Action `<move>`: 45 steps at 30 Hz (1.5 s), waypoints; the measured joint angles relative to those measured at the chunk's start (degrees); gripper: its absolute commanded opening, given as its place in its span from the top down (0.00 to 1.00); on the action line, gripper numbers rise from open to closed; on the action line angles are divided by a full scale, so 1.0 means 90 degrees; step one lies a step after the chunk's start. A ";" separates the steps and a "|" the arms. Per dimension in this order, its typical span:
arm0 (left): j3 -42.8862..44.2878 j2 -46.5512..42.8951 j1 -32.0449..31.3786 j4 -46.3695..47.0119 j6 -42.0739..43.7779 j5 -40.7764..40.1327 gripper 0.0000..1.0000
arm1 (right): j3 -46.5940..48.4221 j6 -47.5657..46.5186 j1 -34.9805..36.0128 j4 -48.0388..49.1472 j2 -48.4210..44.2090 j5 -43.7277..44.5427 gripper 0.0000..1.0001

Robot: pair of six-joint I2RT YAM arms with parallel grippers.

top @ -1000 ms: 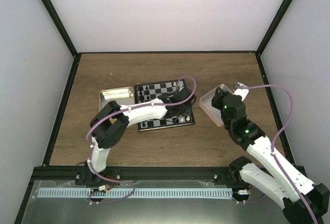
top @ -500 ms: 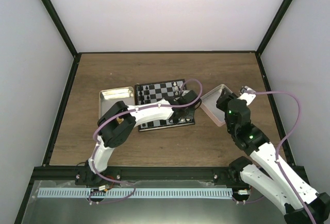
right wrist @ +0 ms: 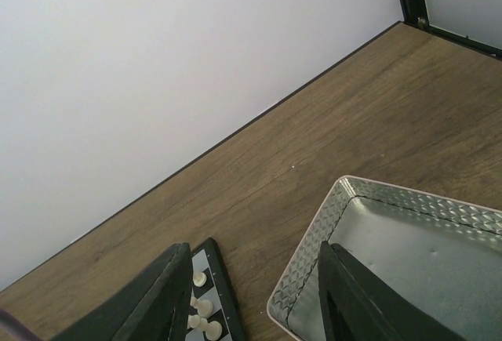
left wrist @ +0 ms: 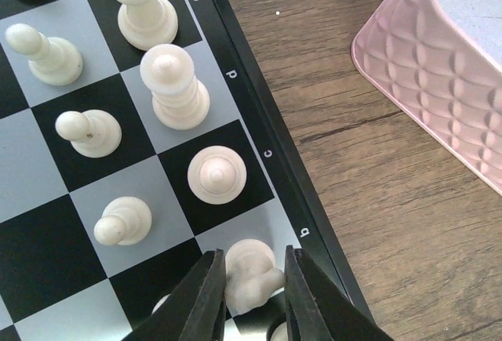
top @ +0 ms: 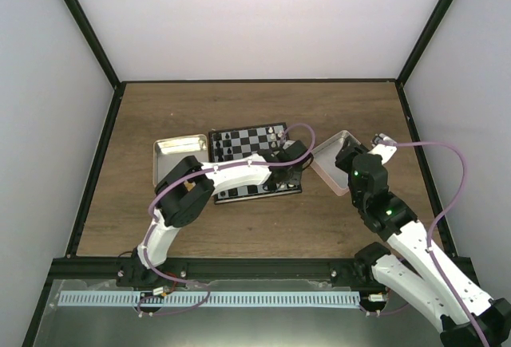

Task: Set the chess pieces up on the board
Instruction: Place the chess piece on the chessboard, then pick up the chess piece from the storage box.

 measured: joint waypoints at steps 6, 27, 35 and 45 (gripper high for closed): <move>0.0080 0.0000 0.0000 -0.0034 0.0046 0.0000 0.71 | 0.0000 0.0000 0.0000 -0.0012 0.0019 -0.0002 0.54; -0.1564 -0.3279 0.1484 0.0053 -0.0083 -0.0352 0.46 | 0.0000 0.0024 0.0000 0.0012 0.0233 -0.0197 0.54; -0.3247 -0.4124 0.2994 0.0323 0.0053 -0.0027 0.48 | 0.0000 0.0022 0.0000 0.0114 0.0464 -0.0352 0.54; -0.3728 -0.3592 0.4007 0.0704 0.0389 0.0597 0.71 | 0.0002 0.0024 0.0000 0.0177 0.0777 -0.0534 0.54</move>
